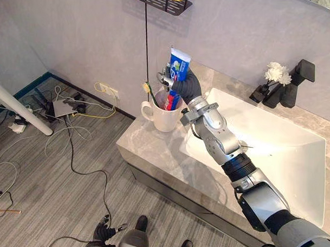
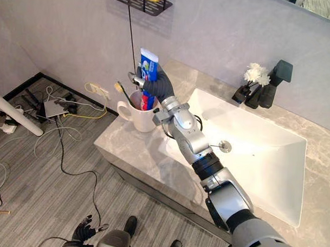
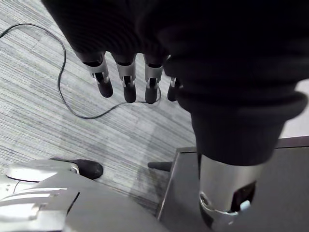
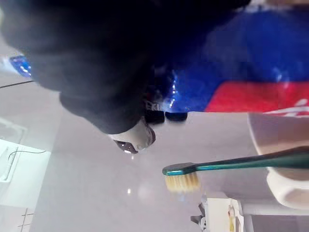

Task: Organize washtable

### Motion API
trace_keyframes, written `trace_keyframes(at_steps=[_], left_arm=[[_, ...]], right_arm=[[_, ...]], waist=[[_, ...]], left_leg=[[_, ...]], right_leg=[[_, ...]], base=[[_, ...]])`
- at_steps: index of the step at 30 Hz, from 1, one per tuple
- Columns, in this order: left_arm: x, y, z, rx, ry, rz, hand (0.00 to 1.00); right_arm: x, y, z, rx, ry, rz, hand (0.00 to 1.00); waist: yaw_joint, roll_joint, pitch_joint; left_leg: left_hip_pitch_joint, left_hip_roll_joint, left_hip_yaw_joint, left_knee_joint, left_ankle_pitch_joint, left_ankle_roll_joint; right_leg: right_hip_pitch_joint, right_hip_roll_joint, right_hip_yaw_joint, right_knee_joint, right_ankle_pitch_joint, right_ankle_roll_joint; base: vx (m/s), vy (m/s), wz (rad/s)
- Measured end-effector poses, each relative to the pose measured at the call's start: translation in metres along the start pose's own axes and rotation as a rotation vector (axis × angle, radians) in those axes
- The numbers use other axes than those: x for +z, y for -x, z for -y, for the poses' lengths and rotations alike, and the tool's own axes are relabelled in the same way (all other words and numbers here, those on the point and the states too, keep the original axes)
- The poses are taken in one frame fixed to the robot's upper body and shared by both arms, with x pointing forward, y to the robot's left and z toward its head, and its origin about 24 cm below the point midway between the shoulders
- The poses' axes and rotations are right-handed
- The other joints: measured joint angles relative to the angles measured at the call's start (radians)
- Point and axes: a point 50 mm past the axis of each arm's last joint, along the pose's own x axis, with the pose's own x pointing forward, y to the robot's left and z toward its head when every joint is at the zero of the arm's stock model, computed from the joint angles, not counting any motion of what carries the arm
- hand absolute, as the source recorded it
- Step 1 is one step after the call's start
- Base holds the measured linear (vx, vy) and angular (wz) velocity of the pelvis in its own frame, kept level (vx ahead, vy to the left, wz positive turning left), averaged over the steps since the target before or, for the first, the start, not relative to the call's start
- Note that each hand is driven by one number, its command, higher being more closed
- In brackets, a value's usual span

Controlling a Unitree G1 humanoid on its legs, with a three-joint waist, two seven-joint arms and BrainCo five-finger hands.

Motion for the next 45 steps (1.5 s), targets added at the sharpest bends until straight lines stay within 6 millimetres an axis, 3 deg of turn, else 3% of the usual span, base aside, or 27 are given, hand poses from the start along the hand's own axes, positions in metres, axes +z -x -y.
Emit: trace_keyframes(at_steps=[16,25,32,35,38,39,41,45], left_arm=[[0.0,0.0,0.0,-0.001,-0.001,-0.002,0.0],[-0.002,0.001,0.0,-0.001,0.0,-0.008,0.0],[-0.004,0.002,0.002,-0.007,0.003,-0.013,0.0],[-0.006,0.003,0.003,-0.009,0.003,-0.019,0.0],[-0.009,0.003,0.004,-0.011,-0.003,-0.029,0.0],[-0.01,0.004,0.003,-0.011,-0.003,-0.032,0.0],[-0.011,0.004,0.003,-0.01,-0.011,-0.037,0.0],[-0.017,0.006,0.004,-0.009,-0.002,-0.056,0.0]], right_arm=[[0.001,0.006,0.001,-0.01,-0.004,0.017,0.0],[0.042,0.022,0.006,-0.004,-0.013,0.208,0.0],[0.096,0.045,0.017,-0.008,0.041,0.444,0.0],[0.127,0.062,0.029,-0.047,0.108,0.582,0.0],[0.164,0.095,0.051,-0.156,0.23,0.747,0.0],[0.166,0.098,0.053,-0.167,0.241,0.759,0.0],[0.187,0.129,0.069,-0.281,0.341,0.855,0.0],[0.209,0.175,0.092,-0.485,0.475,0.947,0.0]], waist=[[-0.005,0.002,0.001],[-0.024,0.005,-0.001],[-0.046,0.016,-0.011],[-0.064,0.022,-0.027],[-0.087,0.025,-0.045],[-0.09,0.025,-0.046],[-0.1,0.026,-0.052],[-0.135,0.036,-0.079]], left_leg=[[0.001,-0.001,0.0,0.001,0.0,0.0],[0.004,-0.002,0.001,0.005,0.0,0.0],[0.008,-0.002,0.014,0.005,0.0,0.0],[0.01,-0.001,0.02,0.002,0.0,0.0],[0.018,-0.001,0.03,-0.005,0.0,0.0],[0.018,-0.001,0.03,-0.005,0.0,0.0],[0.02,0.0,0.044,-0.006,-0.001,0.0],[0.015,0.001,0.056,-0.007,-0.001,0.0]], right_leg=[[0.001,0.0,0.0,0.0,0.0,0.0],[0.005,-0.002,0.001,0.002,0.0,0.0],[0.001,-0.002,0.015,0.002,0.0,0.0],[0.0,-0.002,0.018,0.002,0.0,0.0],[-0.001,-0.002,0.026,0.002,0.0,0.0],[-0.001,-0.002,0.027,0.002,0.0,0.0],[-0.006,-0.002,0.041,0.002,0.0,0.0],[-0.021,-0.002,0.054,0.006,0.001,0.001]], base=[[0.0,0.0,0.0],[0.0,0.0,0.0],[0.0,0.0,-0.05],[0.0,0.0,-0.03],[-0.01,-0.003,-0.07],[-0.03,-0.002,-0.11],[-0.04,-0.002,-0.15],[-0.02,-0.002,-0.12]])
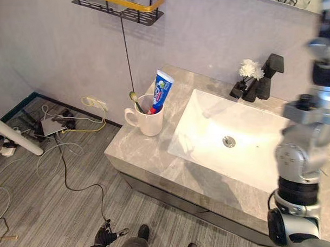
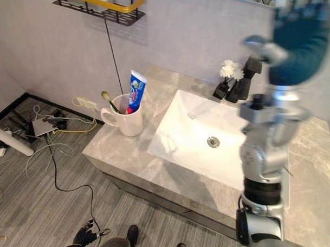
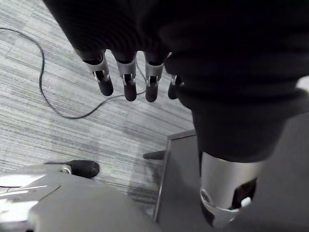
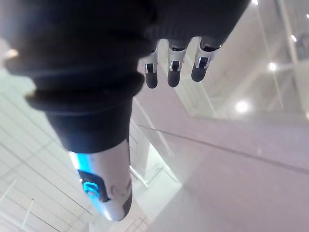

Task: Organize washtable

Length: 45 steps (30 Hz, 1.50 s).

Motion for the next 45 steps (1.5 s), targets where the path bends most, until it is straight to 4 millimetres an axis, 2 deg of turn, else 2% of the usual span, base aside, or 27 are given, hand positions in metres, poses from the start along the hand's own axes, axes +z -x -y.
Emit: trace_keyframes(at_steps=[2,4,5,7,8,9,11,13,14,16,19,21,22,26,30,32,34,40,45], left_arm=[[-0.001,0.0,0.001,0.004,0.019,-0.007,0.0],[-0.002,0.001,0.003,0.002,0.036,-0.011,0.0],[-0.003,0.001,0.003,0.003,0.041,-0.013,0.0],[-0.006,0.001,0.001,0.009,0.059,-0.029,0.0],[-0.007,0.002,0.001,0.01,0.061,-0.031,0.0],[-0.006,0.001,0.001,0.013,0.07,-0.031,0.0],[-0.006,0.001,0.0,0.018,0.081,-0.032,0.0],[-0.01,0.001,0.0,0.028,0.103,-0.049,0.0],[-0.01,0.001,0.001,0.028,0.111,-0.051,0.0],[-0.01,0.002,0.005,0.032,0.147,-0.059,0.0],[-0.009,0.002,0.014,0.017,0.186,-0.065,0.0],[-0.005,0.002,0.027,-0.011,0.229,-0.064,0.0],[-0.002,0.001,0.03,-0.018,0.234,-0.058,0.0],[0.003,-0.001,0.034,-0.028,0.246,-0.05,0.0],[0.008,-0.002,0.04,-0.045,0.244,-0.041,0.0],[0.009,-0.002,0.042,-0.053,0.25,-0.038,0.0],[0.013,-0.003,0.046,-0.069,0.244,-0.03,0.0],[0.013,-0.003,0.049,-0.089,0.221,-0.032,0.0],[0.014,-0.005,0.049,-0.101,0.187,-0.035,0.0]], right_arm=[[0.016,0.002,0.022,-0.068,0.112,0.04,0.0],[0.036,0.015,0.052,-0.16,0.269,0.047,0.0],[0.038,0.019,0.058,-0.182,0.299,0.036,0.0],[0.045,0.04,0.088,-0.292,0.432,-0.054,0.0],[0.048,0.048,0.095,-0.322,0.47,-0.081,0.0],[0.054,0.074,0.118,-0.432,0.584,-0.178,0.0],[0.055,0.096,0.132,-0.516,0.653,-0.268,0.0],[0.056,0.143,0.152,-0.673,0.773,-0.469,0.0],[0.058,0.156,0.155,-0.707,0.806,-0.52,0.0],[0.066,0.199,0.161,-0.829,0.897,-0.691,0.0],[0.077,0.236,0.158,-0.95,0.948,-0.815,0.0],[0.085,0.272,0.147,-1.068,0.945,-0.922,0.0],[0.084,0.284,0.14,-1.101,0.922,-0.959,0.0],[0.066,0.316,0.119,-1.107,0.823,-1.145,0.0],[0.04,0.356,0.089,-1.051,0.659,-1.4,0.0],[0.04,0.373,0.082,-1.034,0.622,-1.494,0.0],[0.043,0.406,0.068,-1.02,0.542,-1.687,0.0],[0.056,0.446,0.046,-1.011,0.392,-1.928,0.0],[0.069,0.468,0.031,-1.014,0.332,-2.068,0.0]], waist=[[-0.013,0.007,-0.013],[-0.024,0.013,-0.037],[-0.032,0.014,-0.039],[-0.064,0.014,-0.05],[-0.065,0.015,-0.057],[-0.071,0.013,-0.072],[-0.083,0.011,-0.078],[-0.101,0.011,-0.096],[-0.103,0.009,-0.098],[-0.115,0.017,-0.104],[-0.119,0.03,-0.113],[-0.117,0.032,-0.115],[-0.117,0.031,-0.114],[-0.117,0.032,-0.114],[-0.112,0.039,-0.113],[-0.107,0.045,-0.11],[-0.092,0.048,-0.104],[-0.085,0.055,-0.1],[-0.083,0.053,-0.093]], left_leg=[[-0.002,0.001,0.006,-0.001,0.0,0.0],[-0.011,0.005,0.021,-0.001,-0.001,0.0],[-0.011,0.006,0.023,-0.001,-0.001,0.0],[-0.011,0.007,0.027,-0.001,-0.001,0.0],[-0.014,0.008,0.029,-0.002,-0.001,-0.001],[-0.016,0.012,0.043,-0.002,-0.003,-0.003],[-0.014,0.013,0.048,-0.002,-0.004,-0.004],[-0.013,0.014,0.057,-0.002,-0.007,-0.006],[-0.013,0.015,0.061,-0.002,-0.008,-0.006],[-0.007,0.016,0.074,-0.002,-0.012,-0.004],[0.0,0.018,0.088,-0.002,-0.015,-0.001],[0.018,0.021,0.11,-0.002,-0.022,0.0],[0.02,0.022,0.114,-0.002,-0.023,-0.001],[0.035,0.029,0.139,-0.002,-0.03,-0.006],[0.049,0.036,0.149,-0.002,-0.034,-0.011],[0.05,0.037,0.154,-0.002,-0.034,-0.012],[0.062,0.042,0.161,-0.002,-0.037,-0.016],[0.065,0.044,0.146,-0.003,-0.037,-0.016],[0.071,0.042,0.128,-0.005,-0.037,-0.017]], right_leg=[[-0.014,0.001,0.012,0.002,0.0,0.0],[-0.032,0.004,0.02,0.006,0.0,0.0],[-0.032,0.004,0.021,0.006,0.0,0.0],[-0.037,0.006,0.026,0.008,0.0,0.0],[-0.041,0.006,0.029,0.008,0.0,0.0],[-0.051,0.008,0.043,0.008,0.001,0.0],[-0.051,0.008,0.046,0.008,0.002,0.0],[-0.057,0.01,0.056,0.008,0.003,-0.001],[-0.058,0.01,0.06,0.008,0.003,-0.001],[-0.059,0.01,0.071,0.008,0.004,0.0],[-0.056,0.006,0.077,0.008,0.004,0.002],[-0.044,0.006,0.085,0.009,0.004,0.002],[-0.044,0.004,0.088,0.009,0.004,0.002],[-0.042,0.005,0.101,0.013,0.003,0.003],[-0.026,0.01,0.099,0.008,0.002,0.003],[-0.02,0.011,0.099,0.006,0.002,0.003],[-0.008,0.015,0.099,0.002,0.002,0.003],[0.006,0.019,0.082,-0.011,0.002,0.003],[0.025,0.02,0.067,-0.026,0.003,0.003]], base=[[-0.04,0.001,-0.12],[-0.02,-0.007,-0.18],[-0.01,-0.013,-0.09],[-0.02,-0.009,-0.07],[-0.02,-0.007,-0.19],[-0.01,-0.007,-0.2],[-0.02,-0.006,-0.13],[-0.02,0.001,-0.13],[-0.01,0.005,-0.19],[-0.01,0.002,-0.16],[0.0,0.003,-0.1],[0.0,0.014,-0.13],[-0.01,0.011,-0.14],[-0.01,-0.003,-0.16],[0.0,-0.009,-0.02],[0.0,0.0,0.0],[0.01,-0.021,-0.04],[0.0,-0.022,0.07],[-0.02,-0.02,0.1]])
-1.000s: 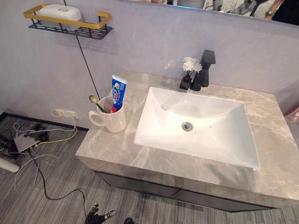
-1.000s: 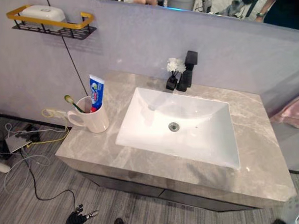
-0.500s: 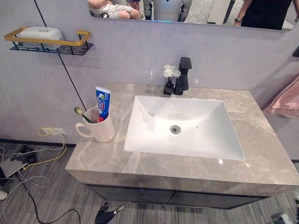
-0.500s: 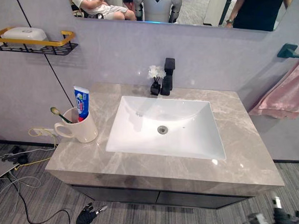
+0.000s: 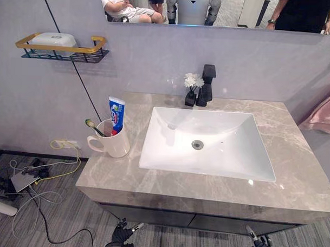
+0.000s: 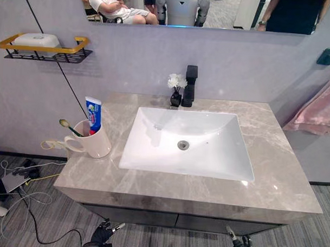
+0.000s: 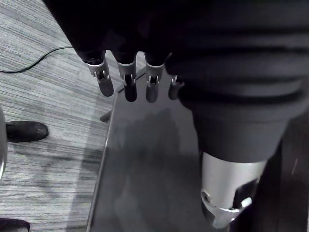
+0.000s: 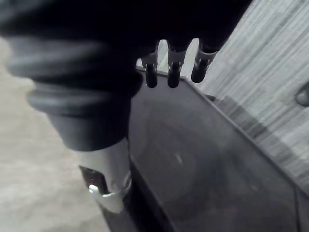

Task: Organize washtable

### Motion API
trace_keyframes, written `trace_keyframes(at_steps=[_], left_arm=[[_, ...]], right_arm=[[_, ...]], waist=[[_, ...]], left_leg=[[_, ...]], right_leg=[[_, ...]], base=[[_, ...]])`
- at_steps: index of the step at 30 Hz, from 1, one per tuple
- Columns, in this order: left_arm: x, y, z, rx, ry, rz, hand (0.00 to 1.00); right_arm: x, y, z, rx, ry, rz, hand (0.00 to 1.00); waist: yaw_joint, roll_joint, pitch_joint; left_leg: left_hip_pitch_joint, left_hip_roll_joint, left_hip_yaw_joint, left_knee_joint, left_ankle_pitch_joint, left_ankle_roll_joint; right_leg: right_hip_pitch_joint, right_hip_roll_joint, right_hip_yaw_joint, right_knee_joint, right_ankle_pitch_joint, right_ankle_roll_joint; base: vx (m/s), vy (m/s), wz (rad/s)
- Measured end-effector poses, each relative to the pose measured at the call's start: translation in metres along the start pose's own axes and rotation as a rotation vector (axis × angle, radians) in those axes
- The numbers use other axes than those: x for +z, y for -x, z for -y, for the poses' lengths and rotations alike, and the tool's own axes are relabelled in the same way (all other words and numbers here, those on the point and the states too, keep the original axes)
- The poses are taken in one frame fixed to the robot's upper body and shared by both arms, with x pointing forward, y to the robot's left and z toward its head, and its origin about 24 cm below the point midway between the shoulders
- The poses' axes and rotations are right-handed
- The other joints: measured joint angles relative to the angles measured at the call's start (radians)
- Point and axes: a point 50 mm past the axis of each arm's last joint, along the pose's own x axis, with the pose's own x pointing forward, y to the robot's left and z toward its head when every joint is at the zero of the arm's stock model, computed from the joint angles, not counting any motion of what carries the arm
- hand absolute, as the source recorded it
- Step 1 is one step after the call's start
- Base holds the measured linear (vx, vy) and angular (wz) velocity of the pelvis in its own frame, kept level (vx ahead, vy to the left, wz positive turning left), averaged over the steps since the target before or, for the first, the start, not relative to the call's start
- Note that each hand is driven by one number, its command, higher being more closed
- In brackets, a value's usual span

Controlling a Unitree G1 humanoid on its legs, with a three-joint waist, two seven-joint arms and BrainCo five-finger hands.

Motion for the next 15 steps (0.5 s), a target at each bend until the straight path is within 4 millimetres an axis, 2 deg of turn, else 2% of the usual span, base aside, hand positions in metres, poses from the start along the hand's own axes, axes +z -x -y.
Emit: trace_keyframes(at_steps=[6,8,15], left_arm=[[0.001,-0.002,-0.002,-0.006,-0.028,-0.011,0.0],[0.001,-0.003,-0.006,0.003,-0.035,-0.009,0.0],[0.0,-0.003,-0.013,0.017,-0.051,-0.021,0.0]], right_arm=[[-0.026,0.003,0.0,0.017,0.027,-0.123,0.0],[-0.035,0.004,-0.003,0.028,0.047,-0.163,0.0],[-0.037,0.002,-0.007,0.059,0.081,-0.186,0.0]], waist=[[0.001,-0.003,0.012],[0.001,-0.012,0.027],[0.001,-0.024,0.043]], left_leg=[[0.001,-0.008,-0.009,0.0,0.0,0.0],[0.008,-0.009,-0.011,0.0,0.0,0.0],[0.006,-0.013,-0.013,0.002,0.0,0.0]], right_leg=[[0.007,0.001,-0.005,-0.005,0.0,0.0],[0.014,0.0,-0.005,-0.007,0.0,0.0],[0.016,0.001,-0.005,-0.015,0.004,0.001]], base=[[-0.01,-0.009,0.03],[0.0,0.0,0.0],[0.0,0.0,0.0]])
